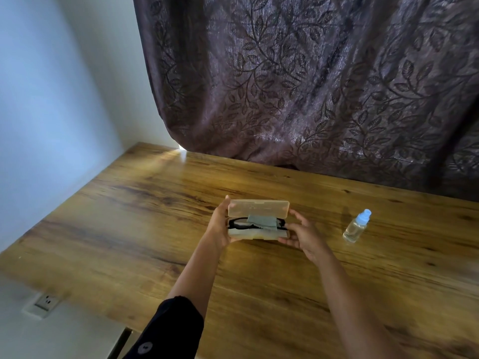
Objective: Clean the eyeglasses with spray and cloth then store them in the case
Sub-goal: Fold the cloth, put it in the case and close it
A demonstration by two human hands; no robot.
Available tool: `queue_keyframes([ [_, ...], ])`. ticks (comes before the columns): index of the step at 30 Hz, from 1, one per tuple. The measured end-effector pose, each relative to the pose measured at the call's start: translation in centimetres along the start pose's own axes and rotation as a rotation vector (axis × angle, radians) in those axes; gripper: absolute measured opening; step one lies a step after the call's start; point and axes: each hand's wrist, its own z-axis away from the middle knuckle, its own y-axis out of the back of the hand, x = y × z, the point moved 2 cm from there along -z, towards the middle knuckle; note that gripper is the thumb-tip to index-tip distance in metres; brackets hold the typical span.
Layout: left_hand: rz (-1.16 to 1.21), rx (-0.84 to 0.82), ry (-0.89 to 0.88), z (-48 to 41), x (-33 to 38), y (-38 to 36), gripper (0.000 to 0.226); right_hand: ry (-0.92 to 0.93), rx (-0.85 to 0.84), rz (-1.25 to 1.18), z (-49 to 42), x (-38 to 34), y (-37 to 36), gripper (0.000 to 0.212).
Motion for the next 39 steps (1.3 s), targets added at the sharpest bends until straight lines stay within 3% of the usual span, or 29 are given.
queue_keyframes([
  [4, -0.023, 0.005, 0.032, -0.2, 0.2, -0.2, 0.026, -0.022, 0.027, -0.113, 0.2, -0.1, 0.1, 0.03],
  [7, 0.046, 0.006, -0.015, -0.2, -0.2, -0.3, 0.01, -0.008, 0.019, -0.081, 0.2, -0.3, 0.3, 0.032],
  [11, 0.054, -0.059, -0.102, -0.5, -0.7, -0.2, 0.028, 0.071, 0.014, 0.054, -0.1, -0.5, 0.5, 0.015],
  [15, 0.069, -0.13, -0.131, -1.0, -0.7, -0.1, 0.037, 0.064, 0.01, 0.026, -0.7, -0.1, 0.9, 0.033],
  [19, 0.029, -0.053, -0.042, -1.6, -1.4, 0.2, 0.04, 0.03, 0.054, -0.049, -1.6, 0.4, 1.3, 0.048],
  [27, 0.031, 0.053, -0.021, -2.6, -2.1, 0.7, 0.055, -0.021, 0.105, -0.062, -2.4, 1.3, 1.8, 0.04],
  [39, 0.033, 0.067, -0.027, -2.6, -2.8, 0.4, 0.047, -0.017, 0.177, -0.037, -2.5, 1.8, 2.0, 0.041],
])
